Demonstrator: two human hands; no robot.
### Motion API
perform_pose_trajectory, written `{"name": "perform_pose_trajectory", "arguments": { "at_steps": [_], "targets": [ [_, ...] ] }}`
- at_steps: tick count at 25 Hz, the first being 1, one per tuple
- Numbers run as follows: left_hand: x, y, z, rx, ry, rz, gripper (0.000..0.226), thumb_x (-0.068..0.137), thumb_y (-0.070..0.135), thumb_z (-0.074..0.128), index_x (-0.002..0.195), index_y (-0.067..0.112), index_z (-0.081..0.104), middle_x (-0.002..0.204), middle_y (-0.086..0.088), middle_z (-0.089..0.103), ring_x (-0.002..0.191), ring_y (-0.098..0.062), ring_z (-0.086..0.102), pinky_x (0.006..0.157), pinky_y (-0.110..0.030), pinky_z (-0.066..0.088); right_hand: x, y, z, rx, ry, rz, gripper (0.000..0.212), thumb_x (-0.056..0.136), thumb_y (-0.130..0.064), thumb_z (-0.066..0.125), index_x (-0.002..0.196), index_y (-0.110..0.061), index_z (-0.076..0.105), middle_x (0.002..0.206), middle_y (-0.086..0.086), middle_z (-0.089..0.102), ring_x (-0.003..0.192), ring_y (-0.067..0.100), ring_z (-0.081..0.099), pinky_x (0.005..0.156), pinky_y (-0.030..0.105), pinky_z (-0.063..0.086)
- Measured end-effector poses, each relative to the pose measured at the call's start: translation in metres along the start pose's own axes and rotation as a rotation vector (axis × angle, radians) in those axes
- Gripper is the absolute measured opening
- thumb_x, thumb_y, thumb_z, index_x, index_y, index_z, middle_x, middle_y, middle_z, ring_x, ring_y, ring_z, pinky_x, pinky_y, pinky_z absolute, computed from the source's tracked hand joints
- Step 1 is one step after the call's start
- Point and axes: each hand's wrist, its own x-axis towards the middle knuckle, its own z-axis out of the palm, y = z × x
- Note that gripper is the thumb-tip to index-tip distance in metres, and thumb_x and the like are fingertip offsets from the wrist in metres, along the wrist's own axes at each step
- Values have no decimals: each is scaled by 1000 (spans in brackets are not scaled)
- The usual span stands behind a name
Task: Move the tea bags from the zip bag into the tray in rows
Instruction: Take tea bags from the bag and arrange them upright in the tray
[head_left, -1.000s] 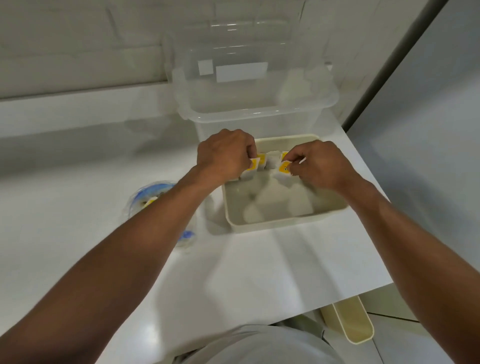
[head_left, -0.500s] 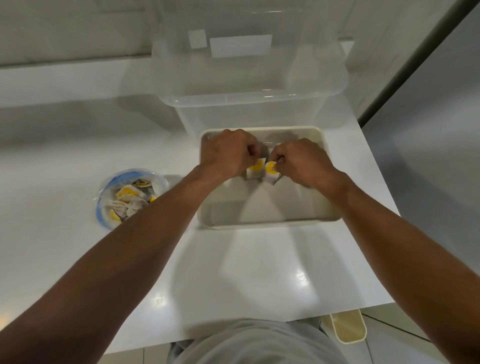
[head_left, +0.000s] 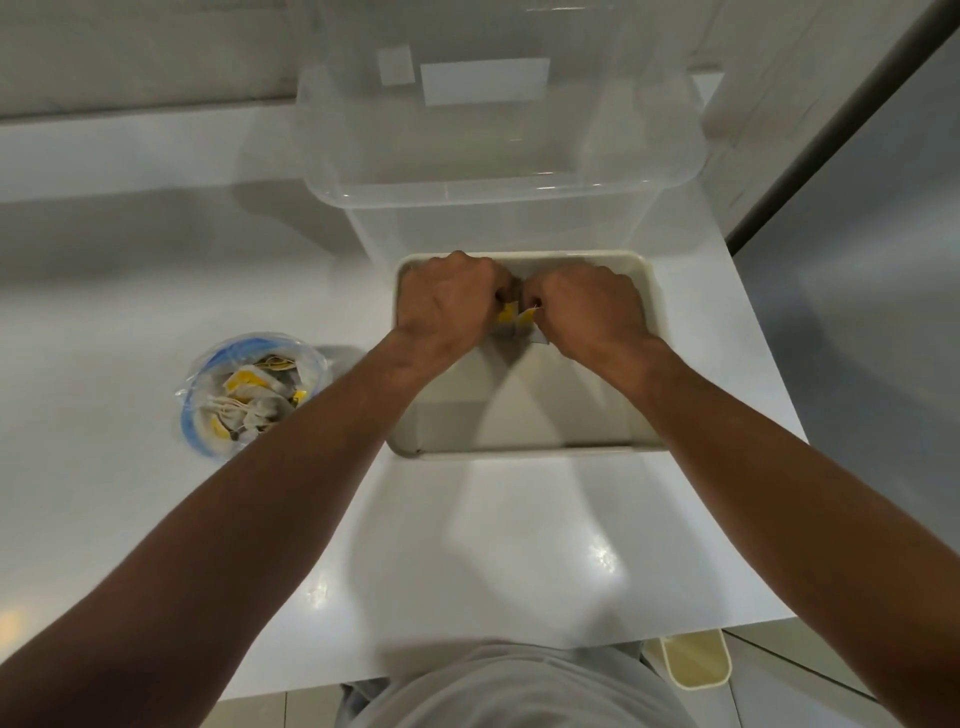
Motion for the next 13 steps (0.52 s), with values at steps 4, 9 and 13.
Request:
{"name": "perform_pose_trajectory", "arguments": {
  "at_steps": [4,9,13],
  "targets": [
    [1,-4,-5,-139,-49,-29,20,86,34,60,97,41,76,90,5,72,87,-23,64,68,-29,47,-3,3,-8,-20,15,20,22,86,-17,56,92,-33,70,76,-3,56,70,22,49,61,29,35],
    [4,-3,-4,-31,-41,-43,21,88,32,59,101,36,76,96,2,71,89,-26,65,68,-29,46,0,-2,-4,-41,-4,4,23,92,-16,54,105,-27,70,97,5,68,87,28,63,65,30,39],
    [0,3,1,184,11,59,24,94,30,52,107,30,72,103,-3,71,94,-30,67,66,-31,37,-2,-5,-4,-6,8,27,20,93,-15,49,103,-18,66,101,7,66,80,25,56,65,31,37]
  ]
}}
